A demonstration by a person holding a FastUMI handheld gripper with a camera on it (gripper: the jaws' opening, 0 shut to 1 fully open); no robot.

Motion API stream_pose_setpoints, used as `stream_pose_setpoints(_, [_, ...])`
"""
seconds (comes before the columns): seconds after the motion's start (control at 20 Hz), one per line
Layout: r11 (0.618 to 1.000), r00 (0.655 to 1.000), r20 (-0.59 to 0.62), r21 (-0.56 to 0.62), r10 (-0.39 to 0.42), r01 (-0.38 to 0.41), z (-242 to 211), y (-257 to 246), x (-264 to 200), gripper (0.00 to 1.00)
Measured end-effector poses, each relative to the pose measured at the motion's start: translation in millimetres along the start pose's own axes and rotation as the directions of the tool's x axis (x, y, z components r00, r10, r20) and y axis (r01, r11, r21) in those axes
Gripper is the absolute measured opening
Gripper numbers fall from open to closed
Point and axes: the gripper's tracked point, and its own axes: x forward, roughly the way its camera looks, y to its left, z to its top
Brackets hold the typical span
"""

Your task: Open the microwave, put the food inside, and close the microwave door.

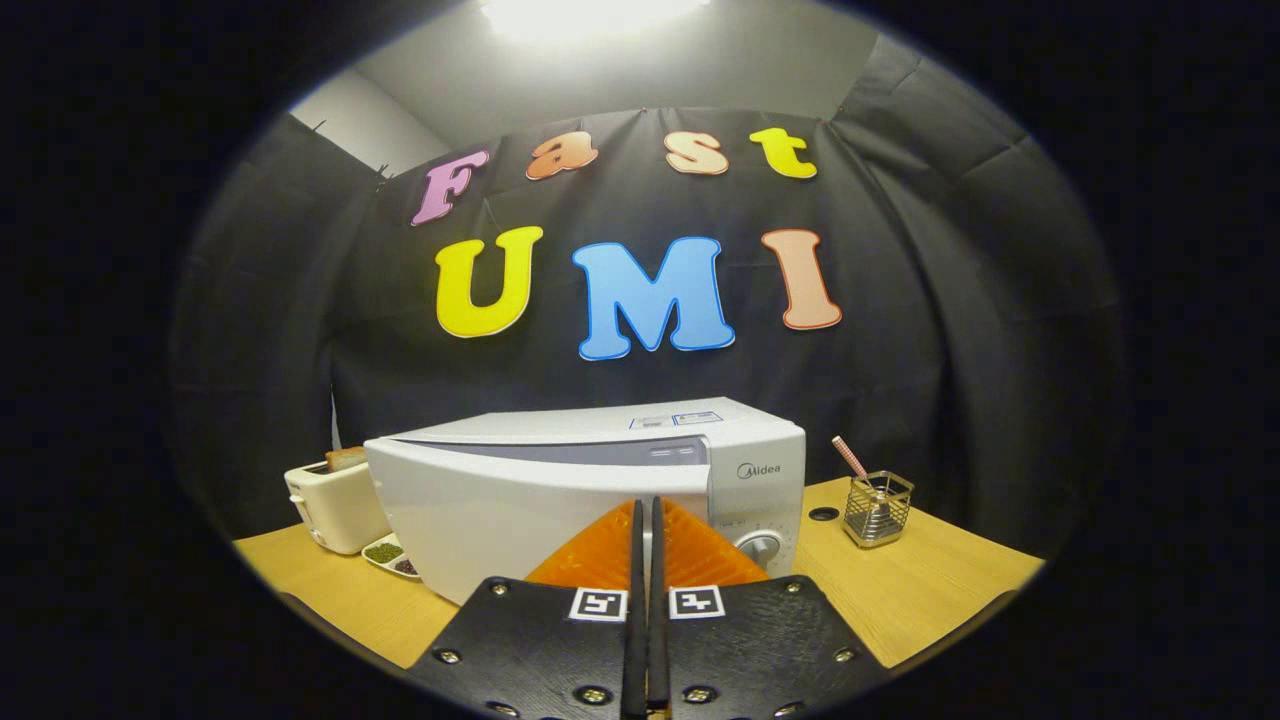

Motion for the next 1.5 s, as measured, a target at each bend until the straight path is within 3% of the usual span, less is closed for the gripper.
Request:
stream_pose_setpoints(0.35, [0.999, 0.999, -0.037, 0.055, 0.002, 0.000, 0, -8, 30, 0.01])
stream_pose_setpoints(1.0, [0.999, 0.997, -0.076, 0.037, -0.019, 0.021, -2, -14, 66, 0.02])
stream_pose_setpoints(1.25, [1.000, 0.998, -0.055, -0.011, -0.014, 0.013, 4, -12, 61, 0.02])
stream_pose_setpoints(1.4, [0.999, 0.996, -0.080, 0.008, 0.039, -0.038, 10, -5, 41, 0.02])
stream_pose_setpoints(1.45, [0.998, 0.996, -0.073, -0.002, 0.055, -0.055, 18, -3, 32, 0.04])
stream_pose_setpoints(1.5, [0.998, 0.997, -0.059, -0.033, 0.048, -0.050, 29, -4, 22, 0.15])
